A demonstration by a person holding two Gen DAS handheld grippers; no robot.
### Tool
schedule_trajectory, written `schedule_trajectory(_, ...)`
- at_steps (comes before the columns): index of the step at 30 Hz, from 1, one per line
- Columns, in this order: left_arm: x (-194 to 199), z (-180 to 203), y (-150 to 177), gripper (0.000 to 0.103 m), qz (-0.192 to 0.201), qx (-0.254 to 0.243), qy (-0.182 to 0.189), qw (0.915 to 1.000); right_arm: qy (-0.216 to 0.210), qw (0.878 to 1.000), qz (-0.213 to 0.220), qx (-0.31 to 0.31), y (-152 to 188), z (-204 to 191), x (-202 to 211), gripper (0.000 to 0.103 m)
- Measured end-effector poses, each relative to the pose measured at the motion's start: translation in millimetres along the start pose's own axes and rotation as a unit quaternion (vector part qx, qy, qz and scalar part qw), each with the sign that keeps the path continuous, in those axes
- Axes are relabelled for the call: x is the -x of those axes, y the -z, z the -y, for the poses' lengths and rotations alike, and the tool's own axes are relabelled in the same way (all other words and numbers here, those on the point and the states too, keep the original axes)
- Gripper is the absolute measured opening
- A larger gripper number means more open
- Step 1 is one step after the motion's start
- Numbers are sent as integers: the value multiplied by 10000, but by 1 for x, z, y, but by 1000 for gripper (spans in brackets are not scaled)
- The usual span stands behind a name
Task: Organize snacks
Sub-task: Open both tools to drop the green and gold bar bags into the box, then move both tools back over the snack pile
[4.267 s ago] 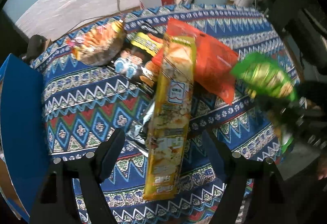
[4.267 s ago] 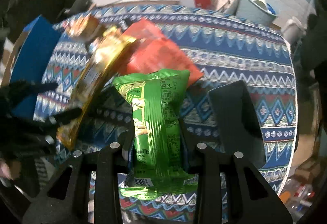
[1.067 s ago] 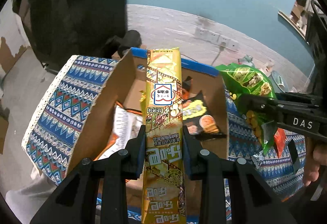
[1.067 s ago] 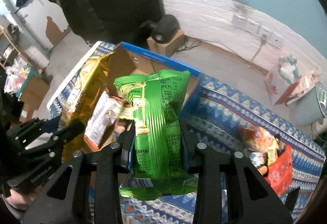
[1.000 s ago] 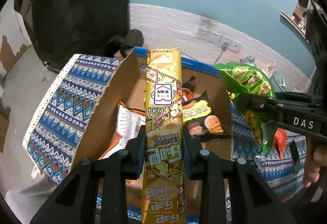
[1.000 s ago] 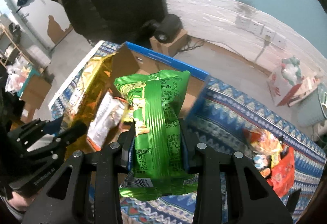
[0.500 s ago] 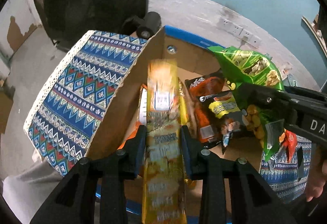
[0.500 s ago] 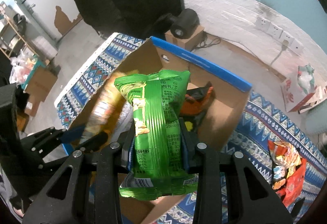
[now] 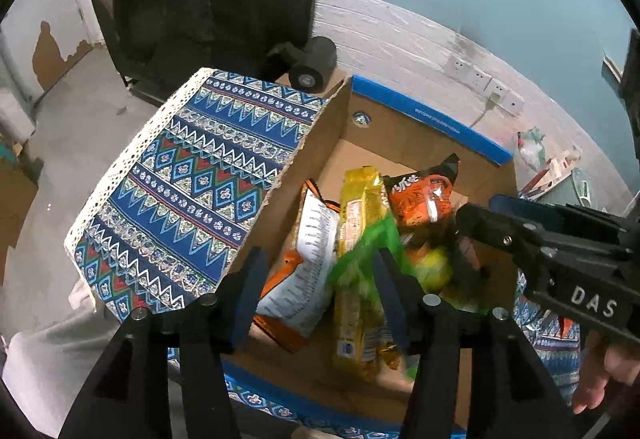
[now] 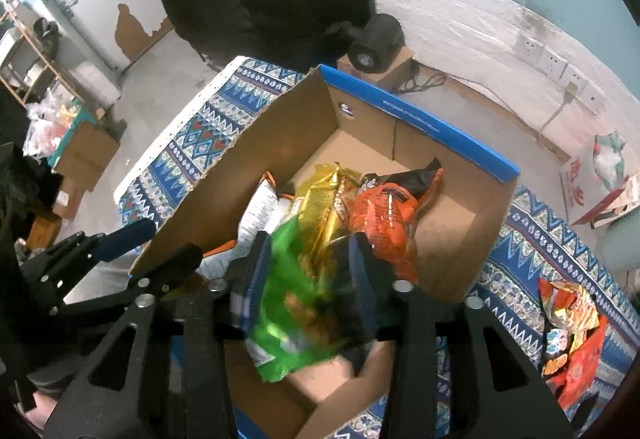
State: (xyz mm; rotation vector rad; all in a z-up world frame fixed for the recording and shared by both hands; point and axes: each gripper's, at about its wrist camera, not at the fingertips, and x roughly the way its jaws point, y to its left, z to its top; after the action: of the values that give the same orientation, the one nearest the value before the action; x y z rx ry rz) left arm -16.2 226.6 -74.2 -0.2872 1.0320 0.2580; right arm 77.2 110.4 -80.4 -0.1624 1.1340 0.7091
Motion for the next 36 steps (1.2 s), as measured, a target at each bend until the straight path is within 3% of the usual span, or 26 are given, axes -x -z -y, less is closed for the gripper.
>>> schedule_trajectory(3, 3, 6, 0, 57, 38, -74, 21, 10000, 28, 10000, 41, -28, 3, 5, 8, 47)
schedule_trajectory(7, 7, 19, 3, 61, 81, -216, 61, 9997, 125, 9998, 109, -59, 10, 14, 21, 58)
schedule_trajectory(16, 10, 62, 13, 65, 2, -599, 253, 9979, 528, 9985, 171, -2, 37, 43, 44, 71)
schedule_trajectory(22, 13, 99, 21, 70, -17, -988, 345, 9945, 752, 9970, 169, -114, 60, 74, 59, 76)
schedule_trajectory(36, 4, 173, 42, 70, -250, -1686, 510, 9840, 1120, 9922, 272, -466, 111, 144, 97, 81)
